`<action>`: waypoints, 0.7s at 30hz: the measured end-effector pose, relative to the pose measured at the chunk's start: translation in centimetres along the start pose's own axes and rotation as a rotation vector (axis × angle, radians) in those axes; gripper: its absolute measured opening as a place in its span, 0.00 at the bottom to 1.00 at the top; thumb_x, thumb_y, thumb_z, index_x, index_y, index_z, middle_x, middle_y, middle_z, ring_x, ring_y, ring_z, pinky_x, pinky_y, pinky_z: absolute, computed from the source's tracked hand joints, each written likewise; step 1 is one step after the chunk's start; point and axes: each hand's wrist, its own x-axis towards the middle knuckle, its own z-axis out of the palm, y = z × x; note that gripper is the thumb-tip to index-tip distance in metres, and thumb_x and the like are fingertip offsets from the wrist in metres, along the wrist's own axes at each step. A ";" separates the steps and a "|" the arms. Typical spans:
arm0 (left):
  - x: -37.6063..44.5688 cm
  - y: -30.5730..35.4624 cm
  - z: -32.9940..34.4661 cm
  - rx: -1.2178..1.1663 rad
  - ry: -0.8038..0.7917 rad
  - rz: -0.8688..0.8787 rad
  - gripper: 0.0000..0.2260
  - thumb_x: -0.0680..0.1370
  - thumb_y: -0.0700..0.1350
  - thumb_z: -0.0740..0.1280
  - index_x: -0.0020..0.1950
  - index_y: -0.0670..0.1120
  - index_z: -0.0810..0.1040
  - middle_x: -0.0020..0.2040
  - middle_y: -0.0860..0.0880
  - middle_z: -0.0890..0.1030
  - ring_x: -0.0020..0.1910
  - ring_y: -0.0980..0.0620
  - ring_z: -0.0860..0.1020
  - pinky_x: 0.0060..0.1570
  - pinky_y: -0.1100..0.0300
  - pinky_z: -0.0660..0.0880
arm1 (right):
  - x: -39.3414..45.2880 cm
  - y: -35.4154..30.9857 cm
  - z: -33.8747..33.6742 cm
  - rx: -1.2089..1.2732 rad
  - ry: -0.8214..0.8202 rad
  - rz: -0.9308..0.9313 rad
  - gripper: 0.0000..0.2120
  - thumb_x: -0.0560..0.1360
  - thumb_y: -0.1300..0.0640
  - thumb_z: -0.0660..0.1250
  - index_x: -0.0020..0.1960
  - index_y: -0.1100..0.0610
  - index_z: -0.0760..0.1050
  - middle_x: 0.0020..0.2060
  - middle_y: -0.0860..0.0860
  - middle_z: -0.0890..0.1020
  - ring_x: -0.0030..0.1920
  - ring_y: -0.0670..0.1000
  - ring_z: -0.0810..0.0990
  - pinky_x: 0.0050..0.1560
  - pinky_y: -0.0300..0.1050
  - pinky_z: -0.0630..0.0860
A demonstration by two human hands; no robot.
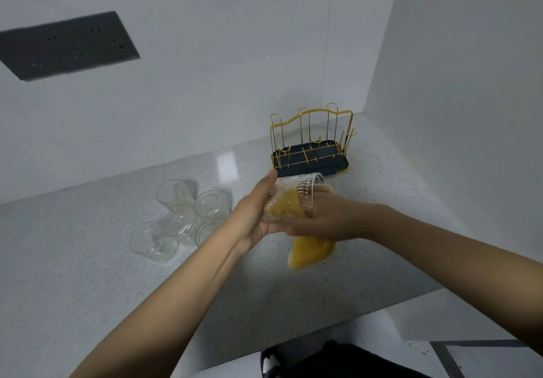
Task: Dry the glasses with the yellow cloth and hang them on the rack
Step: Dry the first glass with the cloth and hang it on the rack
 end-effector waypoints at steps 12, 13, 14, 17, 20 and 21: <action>0.3 -0.5 -0.2 0.040 0.000 0.249 0.23 0.75 0.59 0.66 0.67 0.52 0.70 0.67 0.44 0.72 0.62 0.44 0.77 0.50 0.45 0.81 | 0.4 -0.1 -0.7 0.541 0.118 0.175 0.05 0.78 0.54 0.60 0.45 0.50 0.74 0.44 0.49 0.79 0.45 0.47 0.77 0.45 0.36 0.73; 0.3 -0.7 0.1 0.041 0.025 0.295 0.20 0.75 0.57 0.66 0.65 0.52 0.71 0.64 0.44 0.73 0.58 0.46 0.79 0.46 0.48 0.82 | 0.4 0.0 -0.6 0.622 0.133 0.186 0.04 0.77 0.54 0.61 0.45 0.49 0.73 0.44 0.48 0.79 0.46 0.47 0.77 0.45 0.37 0.73; 0.3 -0.7 0.3 0.039 0.041 0.306 0.18 0.74 0.55 0.64 0.62 0.51 0.72 0.61 0.43 0.74 0.54 0.48 0.80 0.42 0.52 0.82 | 0.5 0.1 -0.5 0.678 0.139 0.185 0.03 0.77 0.55 0.62 0.45 0.48 0.73 0.44 0.47 0.79 0.46 0.46 0.78 0.44 0.36 0.74; 0.5 -0.2 0.2 0.091 0.063 0.293 0.12 0.77 0.54 0.64 0.58 0.50 0.73 0.58 0.42 0.76 0.50 0.46 0.80 0.36 0.55 0.81 | 0.5 0.4 -0.1 0.729 0.106 0.159 0.06 0.76 0.59 0.63 0.48 0.47 0.72 0.45 0.45 0.79 0.46 0.43 0.77 0.44 0.34 0.72; 0.8 0.4 -0.3 0.152 0.072 0.212 0.16 0.75 0.56 0.68 0.58 0.50 0.75 0.58 0.41 0.76 0.50 0.43 0.80 0.36 0.53 0.81 | 0.3 0.4 0.0 0.548 0.005 0.161 0.14 0.73 0.57 0.67 0.58 0.51 0.71 0.53 0.50 0.77 0.53 0.49 0.75 0.46 0.34 0.70; 0.8 0.5 -0.4 0.142 0.064 0.157 0.20 0.74 0.57 0.69 0.60 0.48 0.74 0.60 0.42 0.76 0.50 0.43 0.81 0.36 0.53 0.81 | 0.2 0.4 0.1 0.397 -0.017 0.160 0.18 0.72 0.56 0.67 0.61 0.55 0.71 0.54 0.53 0.76 0.54 0.52 0.75 0.46 0.34 0.70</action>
